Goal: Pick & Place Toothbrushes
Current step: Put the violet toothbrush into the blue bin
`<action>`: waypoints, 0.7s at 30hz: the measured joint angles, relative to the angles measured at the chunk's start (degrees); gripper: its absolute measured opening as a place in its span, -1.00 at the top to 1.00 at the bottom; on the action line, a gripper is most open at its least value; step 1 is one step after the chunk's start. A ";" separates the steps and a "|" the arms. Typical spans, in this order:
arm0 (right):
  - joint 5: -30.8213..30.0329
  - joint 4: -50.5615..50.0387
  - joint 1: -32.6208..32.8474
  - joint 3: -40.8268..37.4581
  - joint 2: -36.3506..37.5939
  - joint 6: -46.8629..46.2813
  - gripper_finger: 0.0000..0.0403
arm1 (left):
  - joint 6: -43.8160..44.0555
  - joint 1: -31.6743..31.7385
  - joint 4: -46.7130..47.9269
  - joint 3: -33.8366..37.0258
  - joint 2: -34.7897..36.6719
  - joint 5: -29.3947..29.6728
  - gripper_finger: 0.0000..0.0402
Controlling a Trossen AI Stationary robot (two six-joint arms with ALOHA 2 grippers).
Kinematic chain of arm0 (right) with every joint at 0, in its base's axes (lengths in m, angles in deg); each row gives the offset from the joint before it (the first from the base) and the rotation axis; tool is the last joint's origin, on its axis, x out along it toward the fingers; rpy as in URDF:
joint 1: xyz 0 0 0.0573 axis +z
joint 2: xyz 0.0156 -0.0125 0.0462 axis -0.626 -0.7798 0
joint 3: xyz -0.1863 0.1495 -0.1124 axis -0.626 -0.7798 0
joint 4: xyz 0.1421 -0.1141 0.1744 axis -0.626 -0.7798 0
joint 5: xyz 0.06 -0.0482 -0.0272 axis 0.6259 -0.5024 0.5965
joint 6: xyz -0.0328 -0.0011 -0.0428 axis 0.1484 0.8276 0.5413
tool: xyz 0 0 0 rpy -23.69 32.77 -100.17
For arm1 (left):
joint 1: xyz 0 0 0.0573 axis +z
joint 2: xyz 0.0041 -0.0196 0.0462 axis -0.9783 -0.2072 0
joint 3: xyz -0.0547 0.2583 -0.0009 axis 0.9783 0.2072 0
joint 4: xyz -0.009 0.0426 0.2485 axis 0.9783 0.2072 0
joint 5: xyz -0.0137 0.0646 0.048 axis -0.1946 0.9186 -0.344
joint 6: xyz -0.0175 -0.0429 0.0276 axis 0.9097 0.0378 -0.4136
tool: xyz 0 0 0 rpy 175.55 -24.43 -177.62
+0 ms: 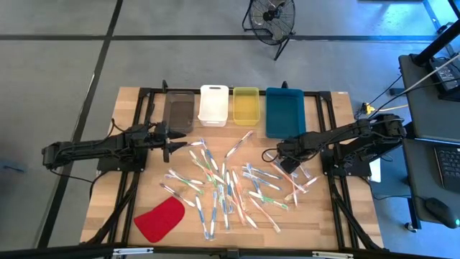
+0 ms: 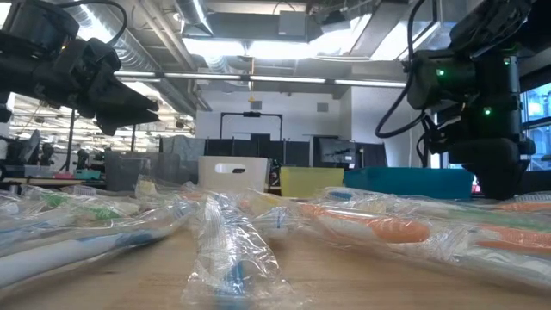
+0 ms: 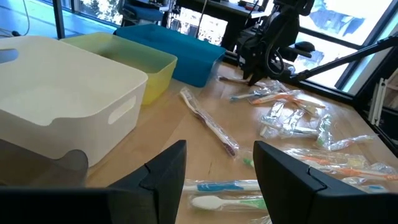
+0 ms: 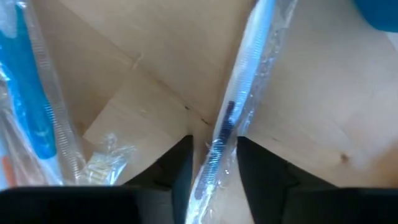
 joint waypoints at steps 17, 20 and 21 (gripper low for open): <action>1.24 1.47 0.00 -0.04 -0.02 1.44 0.88 | 1.15 0.02 0.00 0.00 0.00 0.00 0.09; 1.35 1.02 0.00 0.65 -0.16 2.13 0.86 | 1.16 0.00 0.00 0.00 -0.01 0.00 0.09; 1.37 0.74 -0.02 1.05 -0.26 2.85 0.86 | 1.16 0.02 0.00 0.00 0.00 0.00 0.09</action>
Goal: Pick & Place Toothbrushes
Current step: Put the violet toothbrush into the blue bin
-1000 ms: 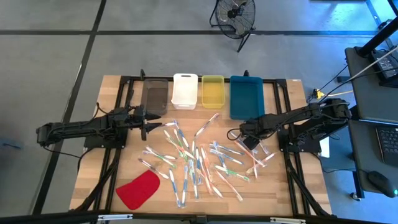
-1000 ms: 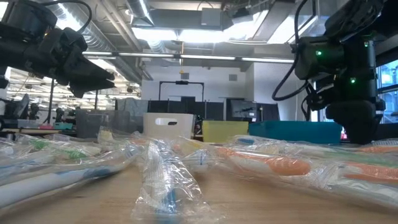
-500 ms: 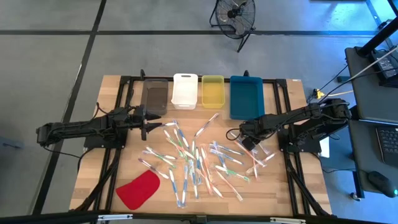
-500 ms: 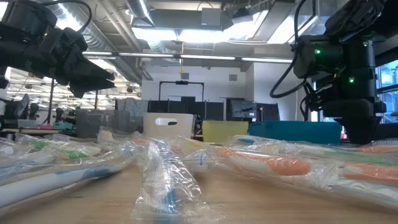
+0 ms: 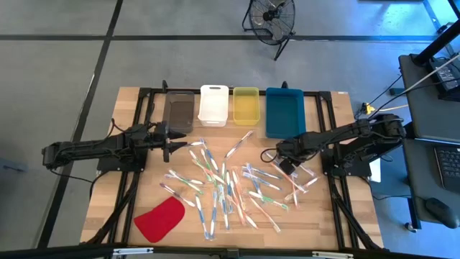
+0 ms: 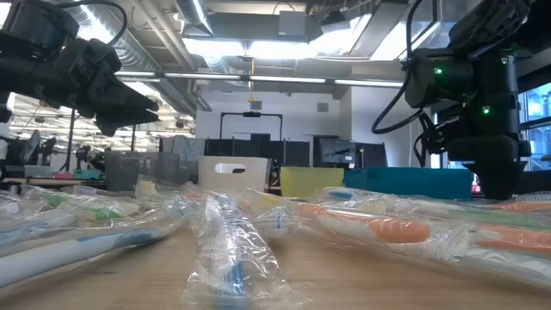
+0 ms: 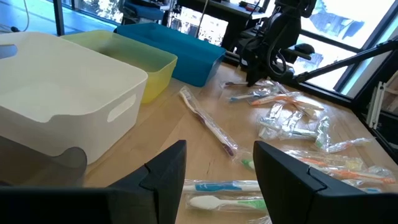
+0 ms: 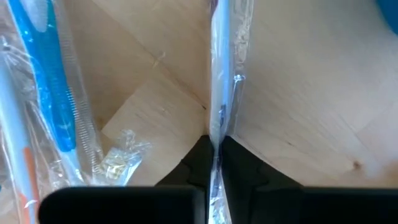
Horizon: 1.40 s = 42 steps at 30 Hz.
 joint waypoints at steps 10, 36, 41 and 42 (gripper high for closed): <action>-0.46 0.15 -0.11 6.88 0.08 6.80 0.87 | -0.11 -0.01 0.00 0.00 -0.01 0.00 0.09; -5.06 9.02 -13.68 14.71 0.81 22.88 0.86 | -0.13 -0.02 0.00 0.00 -0.01 0.00 0.09; -2.92 12.10 -17.21 14.71 3.66 25.41 0.86 | -0.14 -0.02 0.00 0.00 0.00 0.02 0.09; -2.78 12.77 -17.82 14.73 4.42 25.81 0.86 | -0.14 -0.01 0.00 0.00 0.00 0.01 0.09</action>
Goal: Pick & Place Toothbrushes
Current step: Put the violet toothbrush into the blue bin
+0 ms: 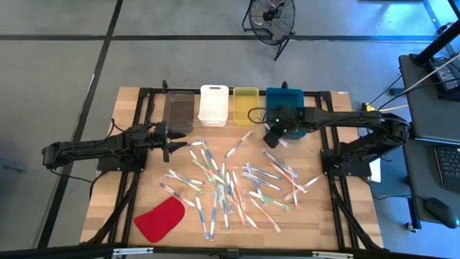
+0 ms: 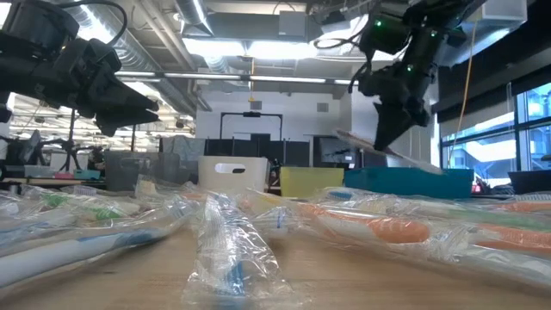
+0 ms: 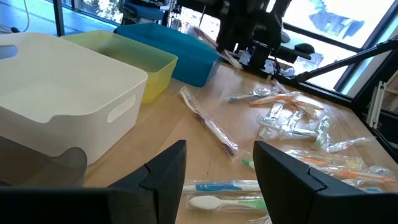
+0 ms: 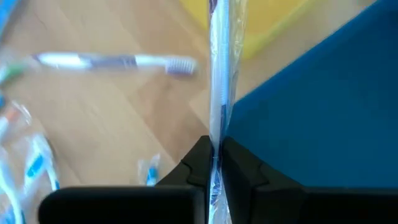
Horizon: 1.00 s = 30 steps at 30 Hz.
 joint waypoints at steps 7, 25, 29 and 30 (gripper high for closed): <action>-0.27 4.62 -4.96 0.02 6.53 2.67 0.86 | 0.01 0.00 0.00 0.00 -0.01 0.01 0.09; -8.88 7.56 -22.40 0.02 5.73 2.76 0.86 | 0.45 -0.01 0.01 0.00 -0.02 0.01 0.09; -4.01 7.39 -24.54 0.02 2.39 2.38 0.86 | 0.45 -0.01 0.00 0.00 0.00 0.01 0.09; -3.06 7.37 -24.92 0.02 1.58 1.93 0.86 | 0.45 -0.01 0.00 0.00 -0.02 0.01 0.09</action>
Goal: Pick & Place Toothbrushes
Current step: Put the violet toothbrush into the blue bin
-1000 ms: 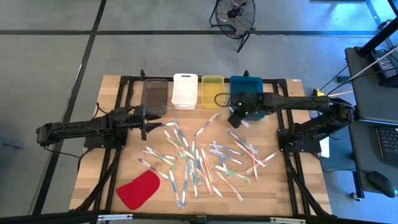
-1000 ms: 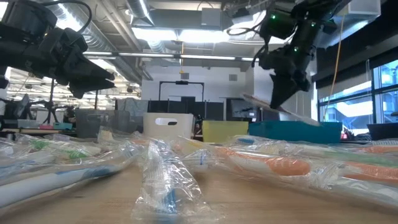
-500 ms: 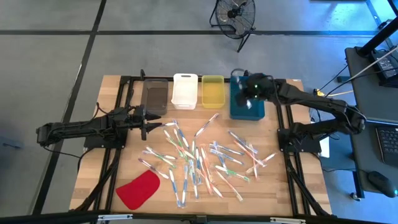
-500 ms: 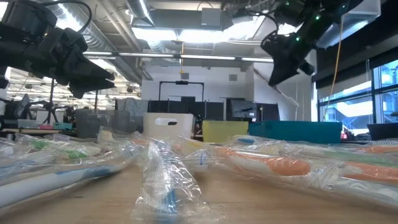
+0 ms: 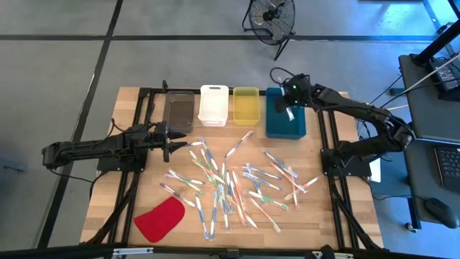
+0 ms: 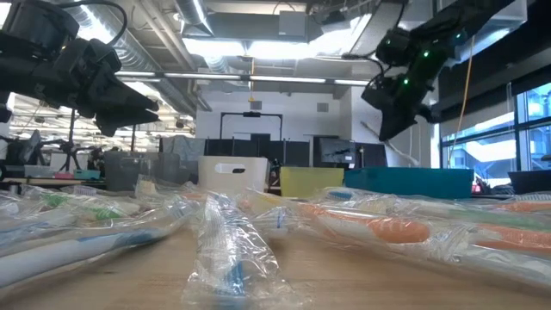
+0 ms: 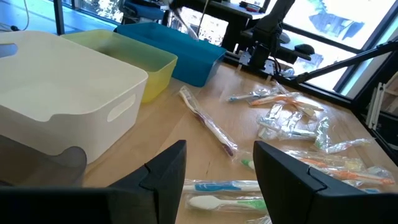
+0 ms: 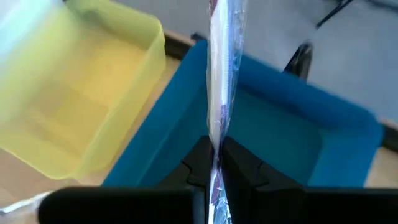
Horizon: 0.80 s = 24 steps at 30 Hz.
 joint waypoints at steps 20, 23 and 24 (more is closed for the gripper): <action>6.09 -13.49 -4.03 10.27 -9.59 1.14 0.86 | 0.02 0.00 0.00 0.00 0.01 0.09 0.09; 6.31 -15.54 -4.02 12.30 -10.90 1.17 0.86 | 0.02 0.00 0.00 0.00 0.02 0.11 0.09; 6.31 -16.08 -4.03 12.67 -11.53 1.16 0.86 | 0.02 0.01 0.00 0.00 0.01 0.11 0.09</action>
